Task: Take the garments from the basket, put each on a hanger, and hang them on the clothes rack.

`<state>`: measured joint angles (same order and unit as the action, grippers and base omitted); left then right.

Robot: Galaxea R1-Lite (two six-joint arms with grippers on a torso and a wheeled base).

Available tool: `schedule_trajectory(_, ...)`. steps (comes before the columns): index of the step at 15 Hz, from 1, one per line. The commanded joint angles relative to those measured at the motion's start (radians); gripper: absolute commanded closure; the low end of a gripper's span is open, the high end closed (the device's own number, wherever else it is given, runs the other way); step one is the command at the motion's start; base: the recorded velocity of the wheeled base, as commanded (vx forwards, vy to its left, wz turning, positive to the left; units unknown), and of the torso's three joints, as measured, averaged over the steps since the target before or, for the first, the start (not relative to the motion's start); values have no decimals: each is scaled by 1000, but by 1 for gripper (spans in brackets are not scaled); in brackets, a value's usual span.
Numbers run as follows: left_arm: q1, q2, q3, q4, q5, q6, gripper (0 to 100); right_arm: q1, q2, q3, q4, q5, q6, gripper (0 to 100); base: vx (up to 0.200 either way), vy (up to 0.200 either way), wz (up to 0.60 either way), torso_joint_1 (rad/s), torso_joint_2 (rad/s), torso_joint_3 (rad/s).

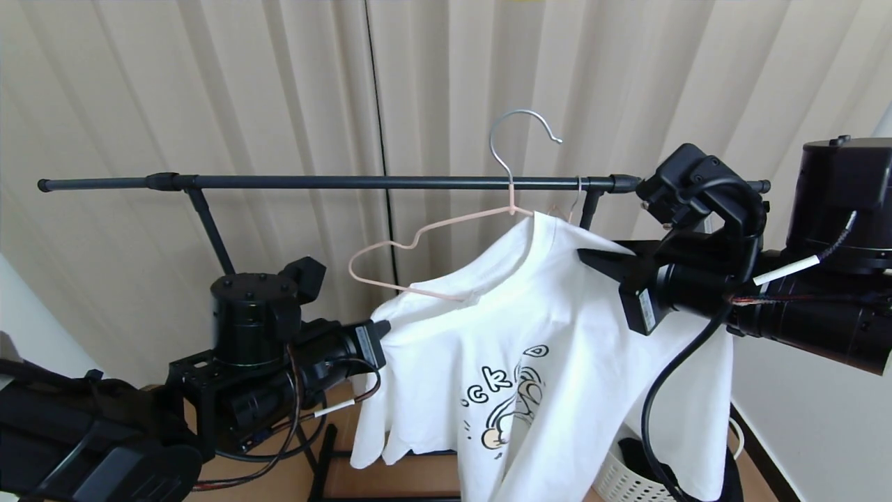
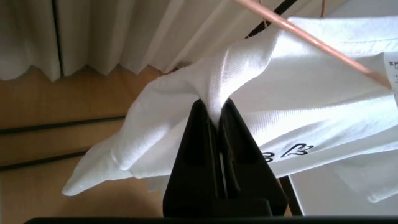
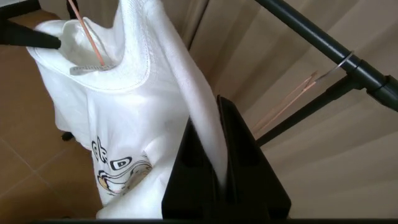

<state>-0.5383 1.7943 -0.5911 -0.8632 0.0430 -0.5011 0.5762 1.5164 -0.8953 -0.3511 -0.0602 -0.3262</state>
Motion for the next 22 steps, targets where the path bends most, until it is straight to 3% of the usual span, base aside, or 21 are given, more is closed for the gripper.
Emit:
schedule_trajectory(1,26,-4,-1,0,3,4,100,-13,-2,9,-2,0,-8,100,0,0,0,0,0,0)
schedule_trajectory(4,67,-6,-1,0,3,18,100,-32,-5,21,-3,0,-45,100,0,0,0,0,0,0)
schedule_trajectory(14,166,8,-19,-2,3,56,100,-38,-62,38,4,42,-51,100,0,0,0,0,0,0)
schedule_trajectory(22,187,-38,-52,1,3,96,100,-44,-62,52,4,42,-65,100,0,0,0,0,0,0)
